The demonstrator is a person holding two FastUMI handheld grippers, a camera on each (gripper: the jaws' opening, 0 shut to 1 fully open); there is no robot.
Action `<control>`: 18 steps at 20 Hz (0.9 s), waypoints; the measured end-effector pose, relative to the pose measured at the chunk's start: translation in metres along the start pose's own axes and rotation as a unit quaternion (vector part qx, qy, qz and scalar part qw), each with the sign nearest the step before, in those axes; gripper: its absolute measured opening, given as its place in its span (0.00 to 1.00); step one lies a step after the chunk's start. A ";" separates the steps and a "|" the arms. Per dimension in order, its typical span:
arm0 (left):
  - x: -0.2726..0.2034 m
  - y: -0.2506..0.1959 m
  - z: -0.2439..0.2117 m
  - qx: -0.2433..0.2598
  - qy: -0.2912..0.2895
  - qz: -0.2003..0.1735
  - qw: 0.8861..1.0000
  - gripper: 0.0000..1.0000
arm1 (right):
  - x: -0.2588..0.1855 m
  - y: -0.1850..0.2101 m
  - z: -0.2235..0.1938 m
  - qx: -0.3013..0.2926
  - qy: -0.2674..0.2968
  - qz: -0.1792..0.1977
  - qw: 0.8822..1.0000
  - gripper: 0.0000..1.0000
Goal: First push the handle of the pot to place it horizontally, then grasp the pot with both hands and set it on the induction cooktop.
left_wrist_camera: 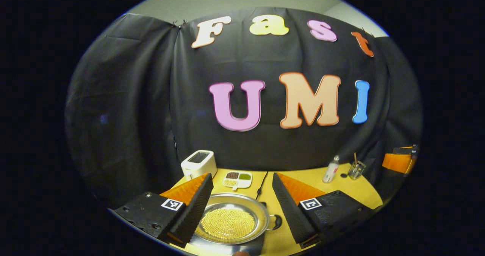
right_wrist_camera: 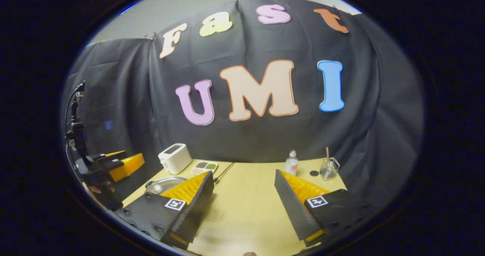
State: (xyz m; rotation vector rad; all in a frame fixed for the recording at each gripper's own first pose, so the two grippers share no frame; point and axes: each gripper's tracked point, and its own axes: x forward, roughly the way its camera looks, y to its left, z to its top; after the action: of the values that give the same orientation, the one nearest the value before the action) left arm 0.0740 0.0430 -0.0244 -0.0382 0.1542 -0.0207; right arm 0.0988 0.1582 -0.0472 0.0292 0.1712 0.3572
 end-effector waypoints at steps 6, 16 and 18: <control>-0.036 -0.064 0.023 0.019 -0.059 -0.002 0.998 0.94 | -0.033 -0.048 0.030 -0.020 -0.045 -0.009 0.999 0.92; -0.062 -0.094 0.020 0.009 -0.066 0.017 0.998 0.94 | -0.067 -0.103 0.029 -0.016 -0.060 -0.036 0.997 1.00; -0.065 -0.096 0.018 0.007 -0.067 0.018 0.998 0.94 | -0.073 -0.107 0.030 -0.018 -0.063 -0.042 0.997 1.00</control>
State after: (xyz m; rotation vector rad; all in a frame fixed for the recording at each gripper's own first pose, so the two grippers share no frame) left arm 0.0105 -0.0506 0.0074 -0.0227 0.0199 0.0160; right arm 0.0733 0.0318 -0.0126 0.0088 0.0419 0.2744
